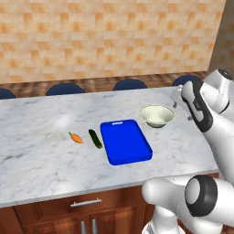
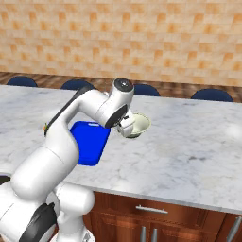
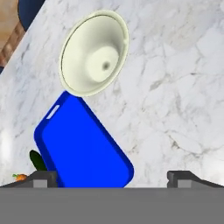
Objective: Place the two vegetables and bowl onto the tray for setting up a vegetable dip station.
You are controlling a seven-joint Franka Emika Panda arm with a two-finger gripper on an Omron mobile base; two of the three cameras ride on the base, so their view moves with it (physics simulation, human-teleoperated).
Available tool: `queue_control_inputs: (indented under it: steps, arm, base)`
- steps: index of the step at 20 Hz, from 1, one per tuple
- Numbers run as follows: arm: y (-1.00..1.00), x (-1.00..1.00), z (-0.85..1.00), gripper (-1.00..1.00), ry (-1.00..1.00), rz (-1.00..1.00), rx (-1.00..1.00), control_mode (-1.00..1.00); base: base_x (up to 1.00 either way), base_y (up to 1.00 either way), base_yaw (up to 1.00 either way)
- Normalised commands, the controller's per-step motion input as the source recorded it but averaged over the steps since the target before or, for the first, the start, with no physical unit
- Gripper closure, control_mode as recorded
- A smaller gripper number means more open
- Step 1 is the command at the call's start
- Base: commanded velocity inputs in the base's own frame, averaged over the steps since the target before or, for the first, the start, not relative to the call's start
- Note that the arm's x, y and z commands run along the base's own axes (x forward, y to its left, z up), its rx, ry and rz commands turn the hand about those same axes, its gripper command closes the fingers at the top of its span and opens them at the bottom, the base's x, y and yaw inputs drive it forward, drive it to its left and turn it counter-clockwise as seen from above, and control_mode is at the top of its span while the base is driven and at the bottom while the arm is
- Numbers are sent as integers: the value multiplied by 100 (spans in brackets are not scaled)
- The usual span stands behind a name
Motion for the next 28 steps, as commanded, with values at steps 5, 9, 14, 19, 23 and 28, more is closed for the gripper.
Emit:
queue_control_inputs:
  steps: [5, 9, 14, 19, 23, 28]
  arm:
    - [-20, 20, -21, -100, 2, -4, 6, -100]
    - [-16, 29, -26, -100, 0, -5, 0, -100]
    - [-12, 33, -27, -100, 0, -8, 0, -100]
    - [-12, 34, -24, -100, 4, -4, 2, -100]
    - [-8, 35, -26, -100, 12, 0, 3, -100]
    - [-7, 26, -29, -100, 4, 0, 3, -100]
  base:
    - [0, 0, 0]
    - [0, 0, 0]
    - [0, 0, 0]
    - [0, 0, 0]
    - [0, 0, 0]
    - [0, 0, 0]
